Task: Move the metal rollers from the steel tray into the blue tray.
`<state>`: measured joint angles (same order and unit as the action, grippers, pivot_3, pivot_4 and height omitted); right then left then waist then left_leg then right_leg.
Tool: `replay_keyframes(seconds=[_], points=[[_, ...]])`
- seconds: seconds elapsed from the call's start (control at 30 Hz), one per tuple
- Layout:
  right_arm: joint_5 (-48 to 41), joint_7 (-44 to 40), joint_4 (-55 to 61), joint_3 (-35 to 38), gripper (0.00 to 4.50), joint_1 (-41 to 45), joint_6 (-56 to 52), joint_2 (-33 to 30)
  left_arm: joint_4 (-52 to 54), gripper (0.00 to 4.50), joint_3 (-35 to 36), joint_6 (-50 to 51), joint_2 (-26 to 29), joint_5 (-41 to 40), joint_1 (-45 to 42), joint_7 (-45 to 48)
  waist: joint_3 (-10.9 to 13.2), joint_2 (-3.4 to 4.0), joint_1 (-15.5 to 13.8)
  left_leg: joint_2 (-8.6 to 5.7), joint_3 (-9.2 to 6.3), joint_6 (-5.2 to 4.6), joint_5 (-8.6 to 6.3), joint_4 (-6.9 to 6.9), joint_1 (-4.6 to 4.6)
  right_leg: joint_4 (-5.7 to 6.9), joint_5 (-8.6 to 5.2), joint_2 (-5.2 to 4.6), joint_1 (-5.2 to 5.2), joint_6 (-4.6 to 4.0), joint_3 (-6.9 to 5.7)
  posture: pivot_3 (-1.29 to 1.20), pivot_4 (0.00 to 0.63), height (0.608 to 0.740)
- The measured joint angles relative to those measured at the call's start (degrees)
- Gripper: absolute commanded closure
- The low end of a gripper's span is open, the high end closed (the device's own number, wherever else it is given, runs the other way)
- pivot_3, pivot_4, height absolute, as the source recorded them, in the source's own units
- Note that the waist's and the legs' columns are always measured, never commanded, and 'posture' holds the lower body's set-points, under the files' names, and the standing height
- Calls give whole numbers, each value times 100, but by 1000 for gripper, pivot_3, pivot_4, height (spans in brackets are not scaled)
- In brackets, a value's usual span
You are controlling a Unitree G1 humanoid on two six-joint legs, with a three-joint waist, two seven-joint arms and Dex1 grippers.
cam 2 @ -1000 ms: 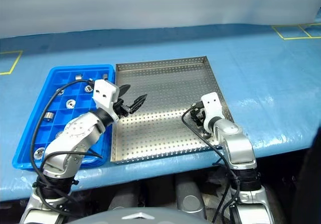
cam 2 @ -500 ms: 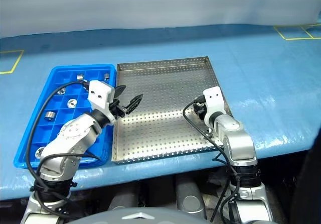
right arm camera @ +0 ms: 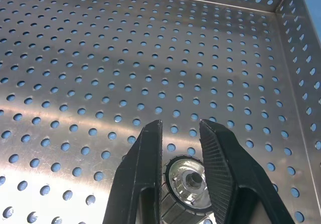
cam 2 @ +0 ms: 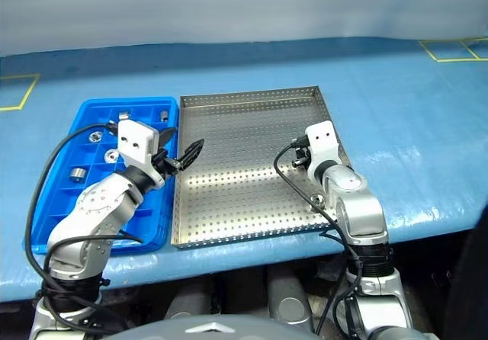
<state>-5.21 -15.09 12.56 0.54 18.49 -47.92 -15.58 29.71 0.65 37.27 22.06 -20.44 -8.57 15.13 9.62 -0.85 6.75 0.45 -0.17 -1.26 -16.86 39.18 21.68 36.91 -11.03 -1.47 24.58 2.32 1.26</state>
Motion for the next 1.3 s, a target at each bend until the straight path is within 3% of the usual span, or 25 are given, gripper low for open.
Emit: replay_keyframes(seconds=[0.17, 0.9, 1.03, 1.3], points=[[-7, 12, 237, 4, 1829, -5, -126, -92, 0, 797, 0, 0, 0, 1, -1, 8, -1, -1, -1, 0, 0, 0, 0, 1, 0, 0, 0, 0, -1, 0, 0, -170, 150, 740], [-167, 179, -560, 161, 1829, -131, -195, 80, 5, 797, -23, 101, 3, 7, -10, 65, -1, -1, -1, 0, 3, -1, 0, 0, 0, 0, 0, 0, 0, 1, 3, -157, 150, 740], [-197, 278, -670, 265, 2742, -131, -30, 172, 14, 797, -22, 103, 5, 9, -10, 75, -1, -1, 0, 0, 3, -1, 0, 0, 0, -1, 1, 0, 0, 1, 3, -160, 150, 740], [-208, 255, -463, 254, 2806, -129, -4, 153, 24, 797, -14, 106, 7, 3, -6, 105, -1, -1, 4, 0, 3, -1, 0, 0, 0, 0, 1, 1, 1, 1, 3, -158, 150, 740]])
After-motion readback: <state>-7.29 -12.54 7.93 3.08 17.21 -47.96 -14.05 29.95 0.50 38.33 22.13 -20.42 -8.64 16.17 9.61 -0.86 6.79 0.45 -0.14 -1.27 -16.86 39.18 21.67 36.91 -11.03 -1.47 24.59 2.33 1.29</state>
